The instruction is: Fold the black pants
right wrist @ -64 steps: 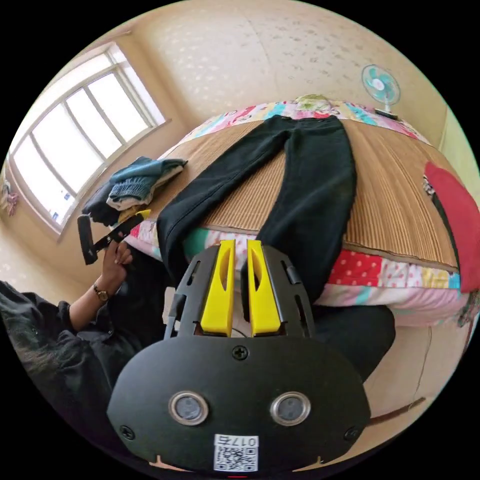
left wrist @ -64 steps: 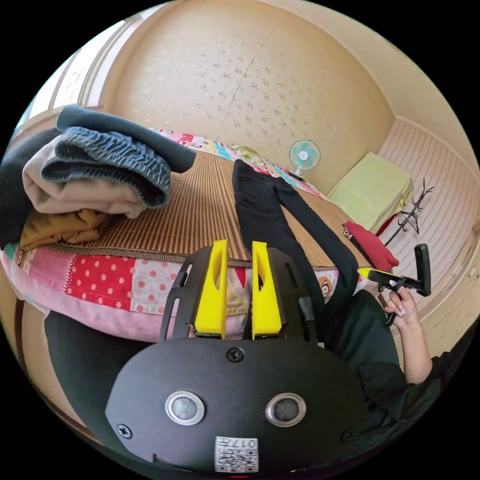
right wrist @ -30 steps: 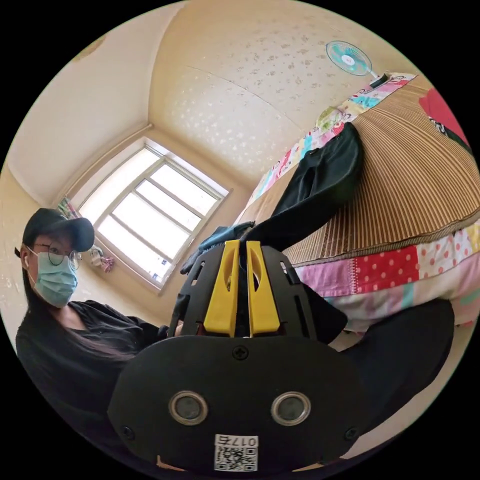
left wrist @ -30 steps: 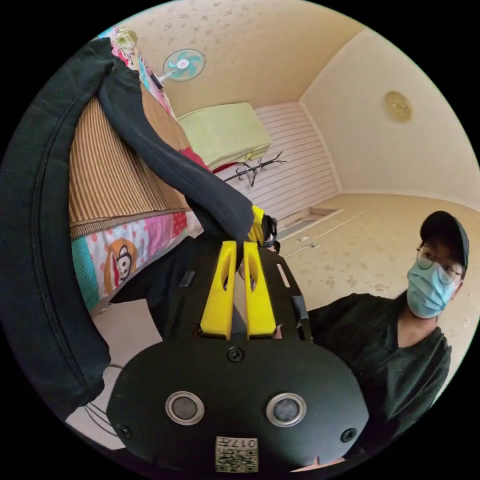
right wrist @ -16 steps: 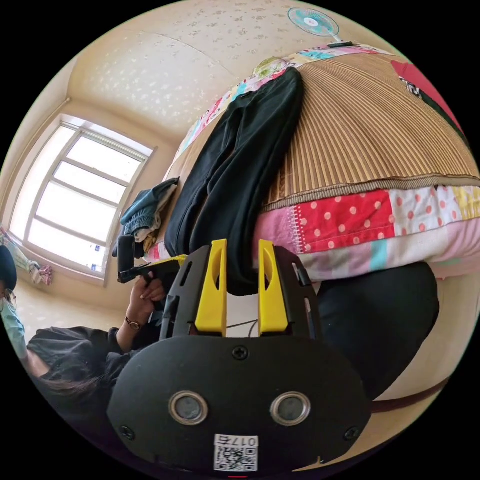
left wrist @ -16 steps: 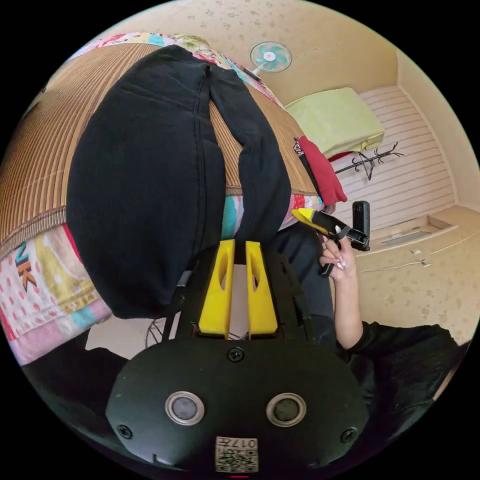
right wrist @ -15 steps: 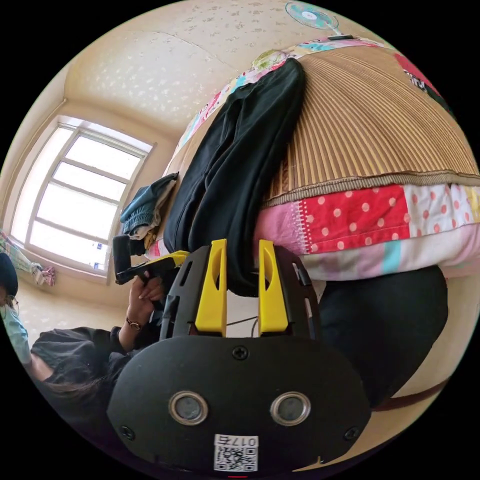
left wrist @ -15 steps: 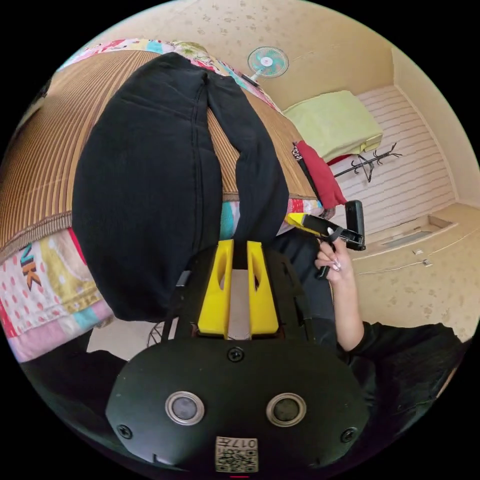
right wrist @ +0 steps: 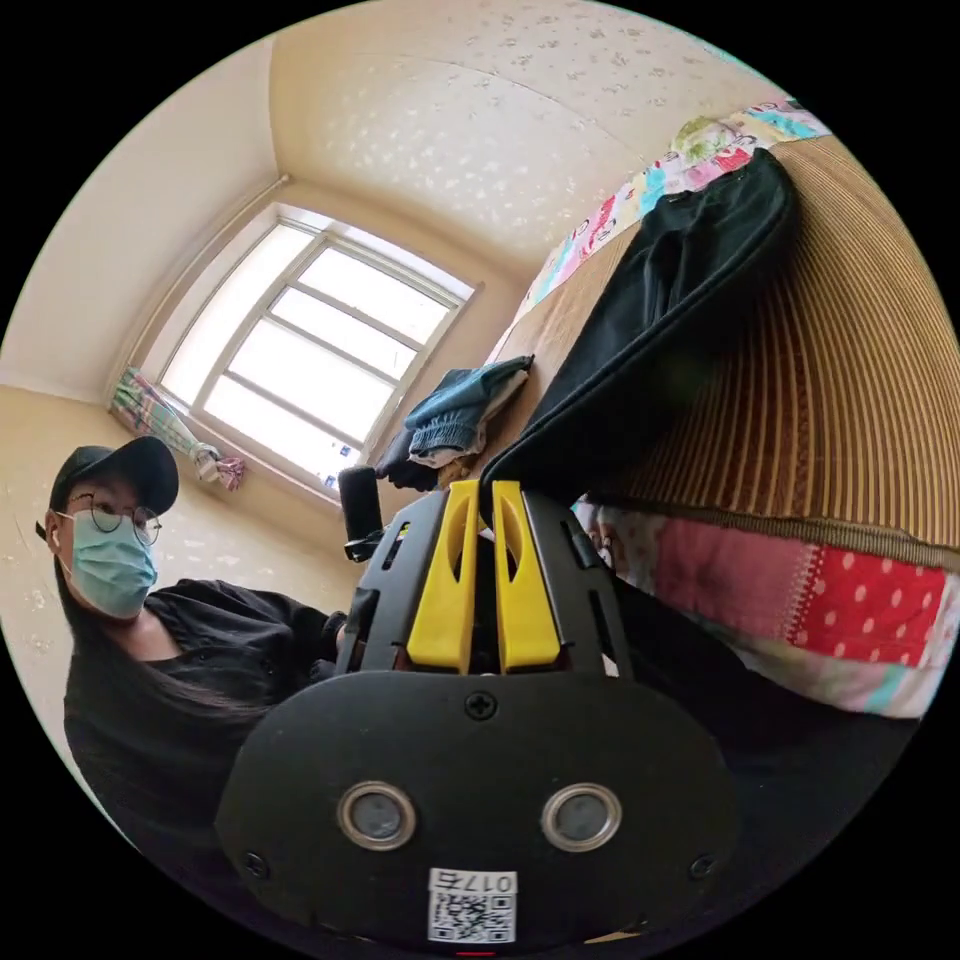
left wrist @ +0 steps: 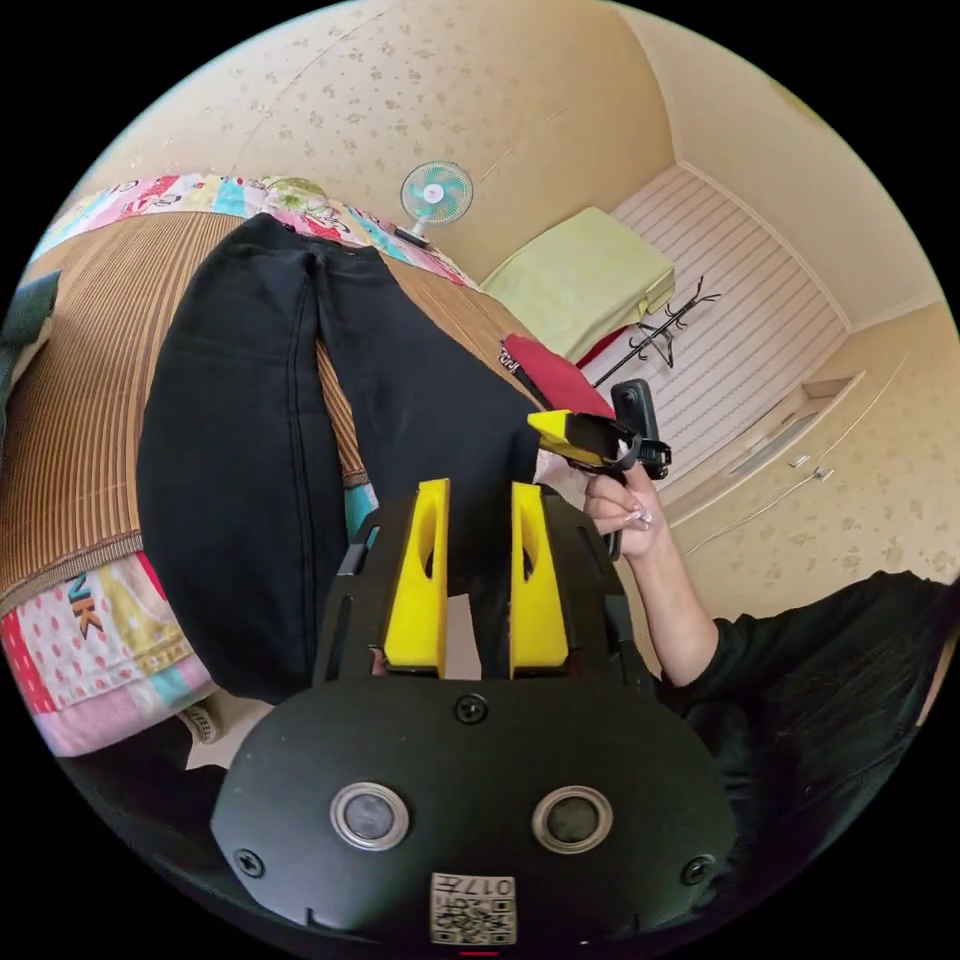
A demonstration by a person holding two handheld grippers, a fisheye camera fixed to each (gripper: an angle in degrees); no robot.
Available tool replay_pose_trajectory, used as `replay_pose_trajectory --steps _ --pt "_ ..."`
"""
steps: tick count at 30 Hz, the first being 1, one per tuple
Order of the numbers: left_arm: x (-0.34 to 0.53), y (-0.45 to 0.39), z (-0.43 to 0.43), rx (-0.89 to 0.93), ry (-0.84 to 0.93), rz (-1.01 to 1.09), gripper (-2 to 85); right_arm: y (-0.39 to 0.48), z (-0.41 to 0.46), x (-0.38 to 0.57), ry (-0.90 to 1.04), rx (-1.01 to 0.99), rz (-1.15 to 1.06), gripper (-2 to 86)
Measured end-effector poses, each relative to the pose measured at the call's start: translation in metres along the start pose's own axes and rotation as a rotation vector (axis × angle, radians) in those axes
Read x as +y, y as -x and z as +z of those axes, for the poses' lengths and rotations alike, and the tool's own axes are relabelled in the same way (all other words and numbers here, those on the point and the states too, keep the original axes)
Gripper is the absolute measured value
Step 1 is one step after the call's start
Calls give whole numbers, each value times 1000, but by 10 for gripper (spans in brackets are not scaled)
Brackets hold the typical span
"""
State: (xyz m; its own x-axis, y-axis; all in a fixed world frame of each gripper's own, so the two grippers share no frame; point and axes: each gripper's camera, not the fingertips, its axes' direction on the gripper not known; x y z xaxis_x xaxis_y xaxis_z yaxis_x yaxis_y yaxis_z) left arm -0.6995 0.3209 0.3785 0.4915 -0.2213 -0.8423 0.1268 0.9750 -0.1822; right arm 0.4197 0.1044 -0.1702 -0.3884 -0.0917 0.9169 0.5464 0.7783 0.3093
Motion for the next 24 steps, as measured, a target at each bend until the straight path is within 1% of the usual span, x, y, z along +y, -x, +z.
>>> replay_pose_trajectory --steps 2,4,6,7,8,9,11,13,14,16,18,20,22,23,24 --pt "-1 1 5 3 -1 -14 131 2 30 -25 109 34 -30 33" --pt "2 15 13 -3 20 -69 138 -12 66 -42 211 48 5 33" --pt "9 40 22 -20 37 -119 131 -53 121 -46 362 89 128 34" --pt "12 47 26 -45 50 -127 127 -61 131 -43 387 79 150 36" --pt "16 62 34 -92 98 -161 94 -70 137 -38 362 27 167 38" --pt "20 75 35 -99 98 -184 73 -71 135 -34 344 6 164 41" --pt "24 89 30 -9 62 -178 60 -64 127 -26 327 4 122 50" --pt "26 101 27 75 51 -216 45 -52 116 -14 295 -13 78 63" --pt "27 107 26 121 48 -234 36 -41 106 -3 272 13 30 70" --pt "28 112 26 133 44 -250 28 -26 90 18 219 136 -43 75" --pt "26 109 24 109 47 -243 24 -19 75 55 161 357 -44 89" --pt "25 107 23 103 49 -247 25 -22 72 82 151 482 -28 106" --pt "26 108 21 115 47 -257 29 -29 79 105 214 535 -12 106" --pt "26 110 20 128 46 -263 32 -37 86 117 272 553 23 87" --pt "27 111 19 142 47 -268 40 -39 89 129 294 514 53 54"
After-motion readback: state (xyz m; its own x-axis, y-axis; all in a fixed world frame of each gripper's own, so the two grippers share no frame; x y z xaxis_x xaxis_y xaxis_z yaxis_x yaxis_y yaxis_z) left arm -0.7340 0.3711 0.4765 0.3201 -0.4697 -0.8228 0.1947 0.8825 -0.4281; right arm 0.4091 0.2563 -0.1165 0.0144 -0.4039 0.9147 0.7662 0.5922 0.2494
